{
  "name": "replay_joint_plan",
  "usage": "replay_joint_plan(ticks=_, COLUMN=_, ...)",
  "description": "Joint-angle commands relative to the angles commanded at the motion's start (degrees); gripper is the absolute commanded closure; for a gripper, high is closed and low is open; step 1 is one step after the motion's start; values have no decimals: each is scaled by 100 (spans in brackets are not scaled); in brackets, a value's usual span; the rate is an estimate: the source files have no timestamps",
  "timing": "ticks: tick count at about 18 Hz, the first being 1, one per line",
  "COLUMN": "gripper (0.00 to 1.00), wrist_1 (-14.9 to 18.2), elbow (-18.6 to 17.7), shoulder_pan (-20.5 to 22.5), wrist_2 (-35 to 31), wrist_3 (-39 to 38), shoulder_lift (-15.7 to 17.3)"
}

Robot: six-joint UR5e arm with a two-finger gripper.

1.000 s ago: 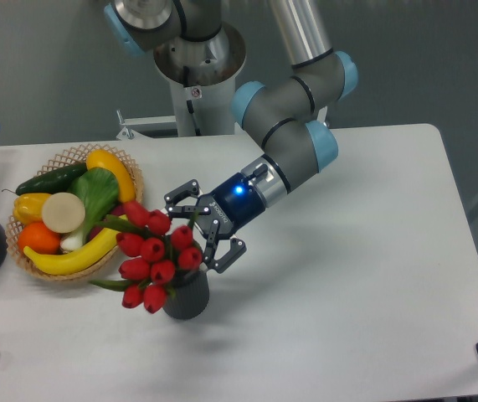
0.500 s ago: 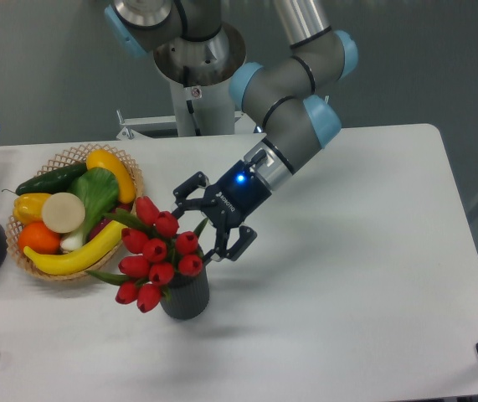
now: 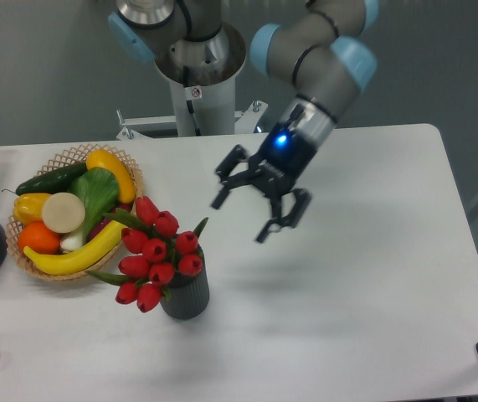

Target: Insert the flowers into the vase

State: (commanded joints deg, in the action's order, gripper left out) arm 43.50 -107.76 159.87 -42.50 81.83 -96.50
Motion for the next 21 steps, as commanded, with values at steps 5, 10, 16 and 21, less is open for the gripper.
replay_joint_plan(ticks=5, gripper=0, wrist_1=26, elbow=694, shoulder_pan=254, wrist_2=-1230, wrist_3=-298, shoulder_lift=9)
replay_joint_plan(ticks=10, gripper=0, wrist_1=430, elbow=1266, shoulder_pan=185, wrist_2=-2936, wrist_3=-10, shoulder_lift=0)
replay_joint_plan(ticks=16, gripper=0, wrist_1=1362, elbow=1276, shoulder_pan=342, wrist_2=-3089, wrist_3=1423, shoulder_lift=185)
replay_joint_plan(ticks=21, gripper=0, wrist_1=1345, elbow=1205, shoulder_pan=378, wrist_2=-3045, wrist_3=1459, shoulder_lift=237)
